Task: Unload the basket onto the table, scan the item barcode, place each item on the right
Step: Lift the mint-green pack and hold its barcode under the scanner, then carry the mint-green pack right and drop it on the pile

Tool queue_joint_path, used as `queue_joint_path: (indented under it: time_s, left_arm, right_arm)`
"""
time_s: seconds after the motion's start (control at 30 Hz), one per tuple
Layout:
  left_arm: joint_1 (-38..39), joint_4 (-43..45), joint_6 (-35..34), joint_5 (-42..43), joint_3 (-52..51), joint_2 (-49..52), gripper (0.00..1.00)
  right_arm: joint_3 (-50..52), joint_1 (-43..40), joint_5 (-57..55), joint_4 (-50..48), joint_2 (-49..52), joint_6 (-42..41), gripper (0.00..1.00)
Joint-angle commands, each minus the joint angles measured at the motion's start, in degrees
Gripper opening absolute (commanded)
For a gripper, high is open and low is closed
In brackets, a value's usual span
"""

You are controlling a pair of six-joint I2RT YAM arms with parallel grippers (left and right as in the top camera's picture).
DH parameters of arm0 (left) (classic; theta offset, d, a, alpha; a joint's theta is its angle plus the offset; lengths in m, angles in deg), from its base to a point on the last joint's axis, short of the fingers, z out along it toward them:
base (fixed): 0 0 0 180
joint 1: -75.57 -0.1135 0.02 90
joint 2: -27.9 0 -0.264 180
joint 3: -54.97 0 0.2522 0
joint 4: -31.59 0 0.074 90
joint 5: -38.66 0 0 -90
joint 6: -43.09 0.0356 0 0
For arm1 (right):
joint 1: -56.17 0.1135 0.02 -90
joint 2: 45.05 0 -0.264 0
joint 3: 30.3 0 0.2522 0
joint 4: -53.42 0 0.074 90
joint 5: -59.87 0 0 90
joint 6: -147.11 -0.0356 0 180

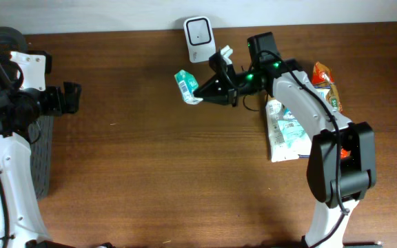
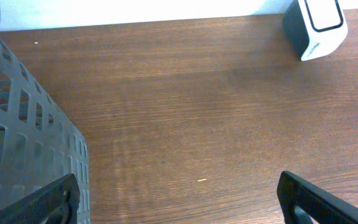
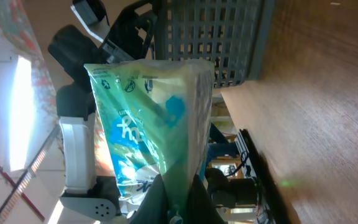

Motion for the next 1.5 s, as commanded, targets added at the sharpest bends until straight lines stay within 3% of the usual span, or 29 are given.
queue_joint_path:
  time_s: [0.0, 0.17, 0.4, 0.5, 0.57, 0.63, 0.77, 0.93, 1.0, 1.33, 1.4, 1.47]
  left_arm:
    - [-0.2, 0.1, 0.7, 0.6, -0.1, -0.2, 0.99]
    - [-0.2, 0.1, 0.7, 0.6, -0.1, -0.2, 0.99]
    - [-0.2, 0.1, 0.7, 0.6, -0.1, -0.2, 0.99]
    - [-0.2, 0.1, 0.7, 0.6, -0.1, -0.2, 0.99]
    - [-0.2, 0.1, 0.7, 0.6, -0.1, -0.2, 0.99]
    - [-0.2, 0.1, 0.7, 0.6, -0.1, -0.2, 0.99]
    - [-0.2, 0.1, 0.7, 0.6, -0.1, -0.2, 0.99]
    - [-0.2, 0.1, 0.7, 0.6, -0.1, -0.2, 0.99]
    - [-0.2, 0.1, 0.7, 0.6, -0.1, -0.2, 0.99]
    - [-0.2, 0.1, 0.7, 0.6, -0.1, -0.2, 0.99]
    - [-0.2, 0.1, 0.7, 0.6, -0.1, -0.2, 0.99]
    - [-0.2, 0.1, 0.7, 0.6, -0.1, -0.2, 0.99]
  right_arm:
    - [0.1, -1.4, 2.0, 0.1, -0.6, -2.3, 0.04]
    - [0.1, -1.3, -3.8, 0.0, -0.6, 5.1, 0.04]
    - [-0.9, 7.3, -48.7, 15.3, -0.6, 12.3, 0.04]
    - [-8.1, 9.1, -61.7, 24.0, -0.6, 13.5, 0.04]
    - [-20.7, 10.6, -81.4, 31.1, -0.6, 13.5, 0.04]
    - [-26.6, 12.1, -96.5, 28.7, -0.6, 13.7, 0.04]
    - [-26.8, 14.7, -116.1, 3.7, 4.4, 24.6, 0.04]
    - [-26.8, 14.7, -122.8, -24.1, 19.2, 42.8, 0.04]
    - [-26.8, 14.7, -122.9, -30.3, 24.3, 51.1, 0.04]
    - [-26.9, 15.5, -125.2, -33.2, 25.3, 52.4, 0.04]
    - [-26.9, 16.2, -125.1, -31.5, 23.1, 52.3, 0.04]
    - [-26.9, 17.0, -122.4, -25.5, 18.8, 46.6, 0.04]
